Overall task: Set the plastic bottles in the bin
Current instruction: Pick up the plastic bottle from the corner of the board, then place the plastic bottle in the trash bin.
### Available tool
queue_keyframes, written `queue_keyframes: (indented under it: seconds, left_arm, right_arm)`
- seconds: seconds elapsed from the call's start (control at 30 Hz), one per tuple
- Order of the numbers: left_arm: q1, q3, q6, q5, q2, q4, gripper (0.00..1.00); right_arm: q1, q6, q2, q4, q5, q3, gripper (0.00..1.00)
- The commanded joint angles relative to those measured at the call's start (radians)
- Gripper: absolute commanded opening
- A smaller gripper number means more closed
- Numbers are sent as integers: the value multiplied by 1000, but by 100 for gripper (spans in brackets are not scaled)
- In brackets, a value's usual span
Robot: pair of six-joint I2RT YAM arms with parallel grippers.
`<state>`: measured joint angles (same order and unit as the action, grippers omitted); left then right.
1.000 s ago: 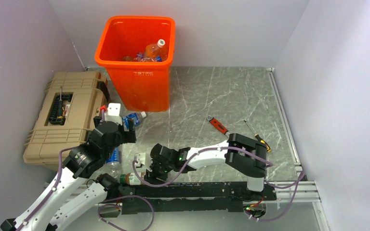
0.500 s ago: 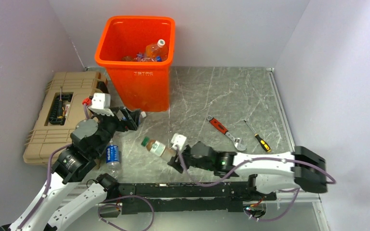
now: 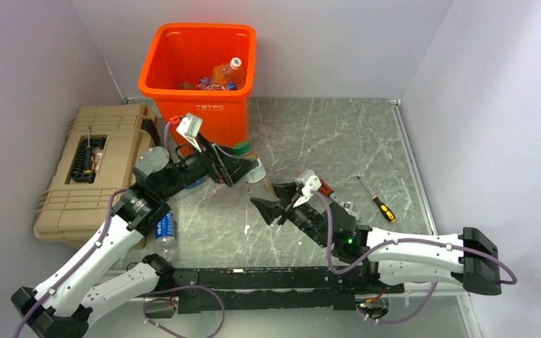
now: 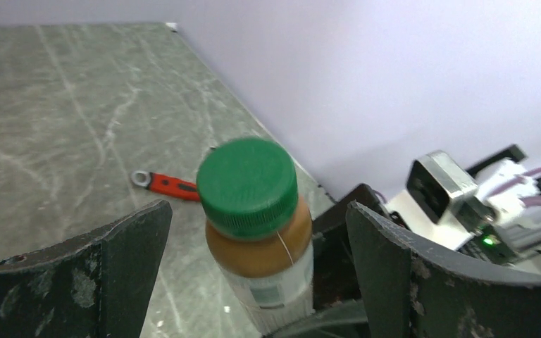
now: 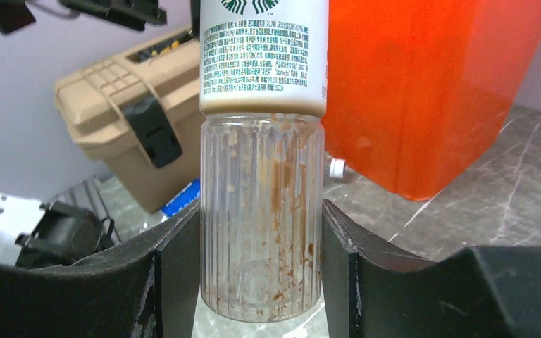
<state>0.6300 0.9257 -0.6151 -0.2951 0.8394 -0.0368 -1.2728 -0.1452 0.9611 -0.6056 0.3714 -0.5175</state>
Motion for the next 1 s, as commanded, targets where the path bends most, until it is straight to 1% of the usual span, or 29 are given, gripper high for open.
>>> queue_keyframes:
  seconds: [0.0, 0.1, 0.23, 0.27, 0.33, 0.37, 0.47, 0.5, 0.53, 0.6, 0.63, 0.67, 0.7, 0.77, 0.83, 0.9, 0.97]
  left_arm:
    - [0, -3, -115, -133, 15, 156, 99]
    - [0, -10, -136, -162, 35, 192, 94]
    - [0, 17, -135, -219, 75, 189, 77]
    - [0, 25, -134, -232, 85, 187, 74]
    - [0, 39, -128, -241, 102, 178, 71]
    - [0, 46, -123, -245, 112, 174, 66]
    - [0, 76, -105, -258, 142, 154, 45]
    - [0, 86, -99, -261, 151, 152, 39]
    - [0, 95, -87, -260, 156, 152, 34]
    - [0, 133, -41, -237, 153, 129, 30]
    - [0, 172, 11, -187, 148, 86, 31]
    - [0, 227, 66, -133, 143, 6, 32]
    - [0, 290, 137, -70, 145, -53, 34]
    - [0, 433, 280, 59, 176, -141, 36]
    - [0, 582, 433, 202, 239, -207, 36]
    - [-3, 708, 569, 351, 322, -233, 34]
    - [-9, 818, 692, 471, 418, -256, 33]
  right_arm:
    - [-1, 33, -14, -179, 81, 0, 22]
    - [-2, 44, 3, -177, 73, -25, 22]
    - [-2, 45, 15, -171, 66, -41, 23]
    - [-1, 45, 14, -167, 64, -43, 23]
    - [-1, 52, 12, -156, 52, -47, 25]
    - [-2, 55, 12, -149, 49, -50, 25]
    - [-2, 54, 3, -131, 35, -53, 26]
    - [-2, 53, -3, -120, 27, -54, 28]
    - [-2, 50, -9, -100, 26, -58, 35]
    - [-2, 36, -33, -48, 28, -71, 65]
    - [-2, 26, -49, -10, 41, -81, 79]
    - [-2, 12, -72, 43, 62, -94, 96]
    - [-2, 1, -96, 88, 79, -103, 99]
    - [-2, -7, -158, 171, 102, -107, 100]
    - [-2, -19, -219, 223, 115, -97, 100]
    - [-2, -27, -276, 257, 134, -75, 100]
    - [-2, -39, -308, 290, 156, -56, 100]
